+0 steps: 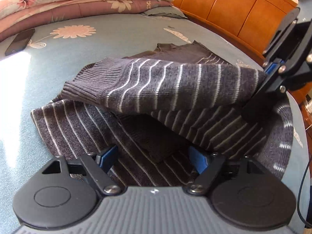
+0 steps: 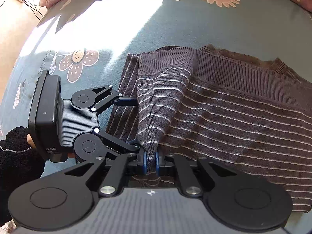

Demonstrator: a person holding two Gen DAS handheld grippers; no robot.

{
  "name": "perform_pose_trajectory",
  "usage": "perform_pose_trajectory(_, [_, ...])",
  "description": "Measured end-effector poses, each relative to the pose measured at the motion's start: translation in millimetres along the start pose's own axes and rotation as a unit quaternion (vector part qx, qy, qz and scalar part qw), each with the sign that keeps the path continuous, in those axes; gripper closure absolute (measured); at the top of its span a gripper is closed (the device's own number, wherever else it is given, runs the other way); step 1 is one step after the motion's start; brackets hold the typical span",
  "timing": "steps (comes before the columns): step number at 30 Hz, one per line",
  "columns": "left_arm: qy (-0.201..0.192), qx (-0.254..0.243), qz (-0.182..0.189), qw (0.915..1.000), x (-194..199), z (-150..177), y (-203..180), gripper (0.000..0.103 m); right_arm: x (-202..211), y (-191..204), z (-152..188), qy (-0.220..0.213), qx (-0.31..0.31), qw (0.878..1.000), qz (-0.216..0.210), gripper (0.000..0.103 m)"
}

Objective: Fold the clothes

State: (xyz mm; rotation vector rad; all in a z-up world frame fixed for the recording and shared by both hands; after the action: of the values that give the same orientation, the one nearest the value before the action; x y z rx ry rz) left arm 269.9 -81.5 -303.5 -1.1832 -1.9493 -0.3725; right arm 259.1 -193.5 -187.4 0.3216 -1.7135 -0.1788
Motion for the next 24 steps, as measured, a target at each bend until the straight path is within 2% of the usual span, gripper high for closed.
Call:
perform_pose_trajectory(5, [0.034, -0.117, 0.008, 0.9926, -1.6, 6.4, -24.1, 0.024, 3.4, 2.4, 0.2, -0.001, -0.001, 1.000, -0.015, 0.093])
perform_pose_trajectory(8, [0.040, -0.142, 0.008, 0.9890, 0.0, 10.8, -29.2, 0.024, 6.1, 9.0, 1.5, 0.001, 0.008, 1.000, -0.026, 0.093])
perform_pose_trajectory(11, [0.021, -0.130, 0.010, 0.9912, 9.4, 6.8, -28.6, 0.024, 8.1, 13.1, 3.2, 0.001, 0.016, 0.999, -0.028, 0.093])
perform_pose_trajectory(14, [-0.018, -0.123, 0.050, 0.9910, 20.0, 2.6, -34.0, 0.024, 10.6, 10.5, 3.5, 0.000, 0.008, 0.999, -0.032, 0.093])
perform_pose_trajectory(17, [-0.022, -0.131, 0.103, 0.9858, 18.0, 5.9, -41.0, 0.025, 10.0, 8.3, 5.5, 0.004, 0.001, 0.999, -0.034, 0.093])
perform_pose_trajectory(22, [-0.016, -0.126, 0.147, 0.9809, 19.3, 7.2, -38.5, 0.025, 10.3, 8.5, 7.6, 0.007, -0.003, 0.999, -0.038, 0.093])
perform_pose_trajectory(24, [-0.010, -0.136, 0.175, 0.9750, 20.6, 4.9, -37.4, 0.025, 12.3, 7.6, 7.1, 0.006, -0.009, 0.999, -0.044, 0.093])
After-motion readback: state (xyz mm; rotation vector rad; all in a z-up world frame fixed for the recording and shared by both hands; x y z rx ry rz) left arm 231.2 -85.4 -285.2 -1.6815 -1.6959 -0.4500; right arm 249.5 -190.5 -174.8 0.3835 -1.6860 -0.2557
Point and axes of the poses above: each gripper's, at about its wrist camera, not at the fingertips, and x roughly against the way its jaws point, y to its left, z to its underside, the point moved 5 cm from there along -x, roughly the way its jaws point, and after that the axes turned 4 degrees about -x, right-handed, at the moved point
